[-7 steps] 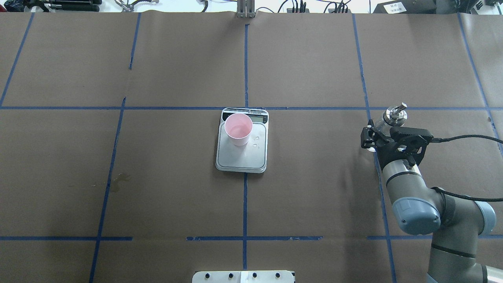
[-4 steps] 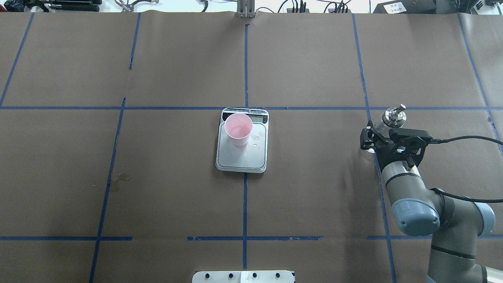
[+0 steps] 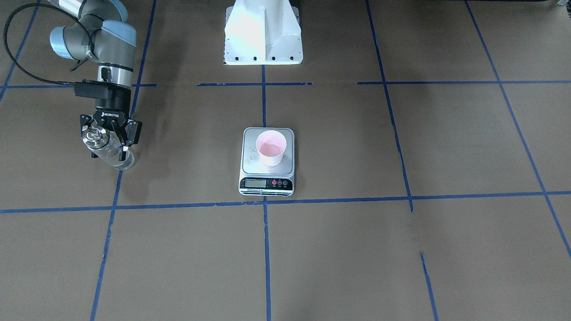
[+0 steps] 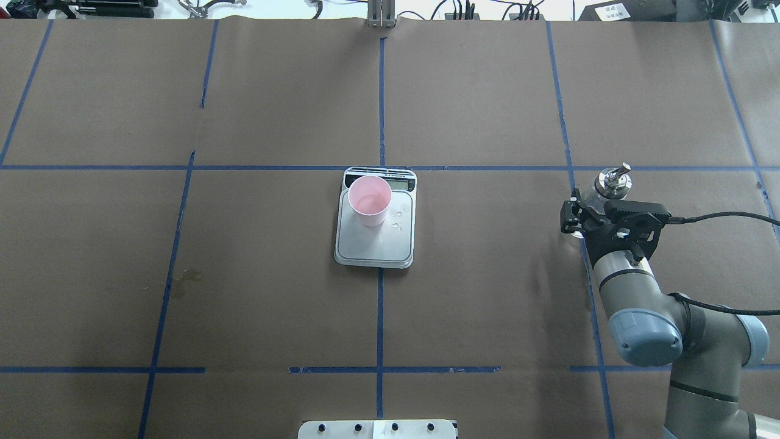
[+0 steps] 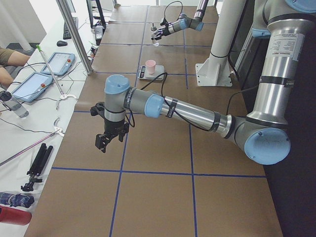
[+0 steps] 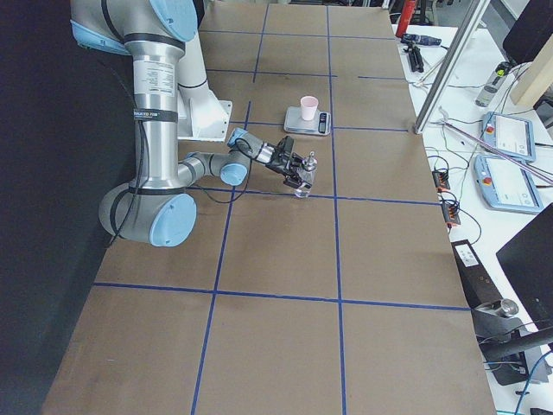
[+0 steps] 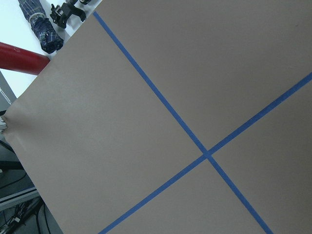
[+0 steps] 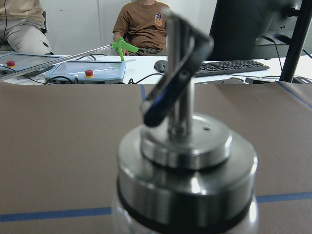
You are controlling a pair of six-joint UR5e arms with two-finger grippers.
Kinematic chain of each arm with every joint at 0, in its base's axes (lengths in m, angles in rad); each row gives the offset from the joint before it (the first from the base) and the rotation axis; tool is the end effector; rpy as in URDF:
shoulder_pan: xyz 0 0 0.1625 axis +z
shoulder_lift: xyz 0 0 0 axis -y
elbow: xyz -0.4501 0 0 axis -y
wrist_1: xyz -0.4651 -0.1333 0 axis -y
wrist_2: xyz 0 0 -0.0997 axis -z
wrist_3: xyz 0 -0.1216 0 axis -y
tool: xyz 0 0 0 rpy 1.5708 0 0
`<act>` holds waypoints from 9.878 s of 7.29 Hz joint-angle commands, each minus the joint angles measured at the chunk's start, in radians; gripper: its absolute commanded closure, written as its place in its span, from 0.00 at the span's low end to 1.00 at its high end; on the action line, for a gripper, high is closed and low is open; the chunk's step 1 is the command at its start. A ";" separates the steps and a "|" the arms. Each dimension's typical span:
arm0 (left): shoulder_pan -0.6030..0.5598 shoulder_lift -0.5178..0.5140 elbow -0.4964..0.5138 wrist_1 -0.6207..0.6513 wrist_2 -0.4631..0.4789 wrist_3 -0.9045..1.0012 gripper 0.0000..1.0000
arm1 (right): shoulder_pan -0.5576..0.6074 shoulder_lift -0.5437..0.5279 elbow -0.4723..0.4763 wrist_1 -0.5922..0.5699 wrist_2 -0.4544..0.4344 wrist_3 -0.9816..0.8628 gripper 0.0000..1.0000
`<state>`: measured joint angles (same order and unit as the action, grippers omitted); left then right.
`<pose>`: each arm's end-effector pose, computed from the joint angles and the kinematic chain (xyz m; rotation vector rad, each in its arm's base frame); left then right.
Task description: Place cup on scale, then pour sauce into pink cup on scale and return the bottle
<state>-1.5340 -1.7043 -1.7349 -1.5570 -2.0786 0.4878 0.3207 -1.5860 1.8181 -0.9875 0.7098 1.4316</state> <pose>-0.0509 -0.6323 0.5463 0.3890 0.4357 0.5819 -0.4716 -0.3943 0.4873 0.9707 -0.5620 0.5127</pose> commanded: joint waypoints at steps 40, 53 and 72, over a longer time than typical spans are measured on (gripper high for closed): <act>-0.018 0.122 0.120 0.003 -0.267 0.008 0.00 | 1.388 -0.187 0.032 -0.734 1.574 -1.722 0.00; -0.083 0.176 -0.009 0.048 -0.241 -0.246 0.00 | 1.347 -0.134 -0.037 -0.711 1.594 -1.559 0.00; -0.081 0.187 -0.026 0.044 -0.244 -0.405 0.00 | 1.235 -0.138 -0.037 -0.497 1.645 -1.336 0.00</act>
<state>-1.6154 -1.5170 -1.7588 -1.5125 -2.3224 0.0833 1.5555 -1.7255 1.7805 -1.4854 2.3538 0.0951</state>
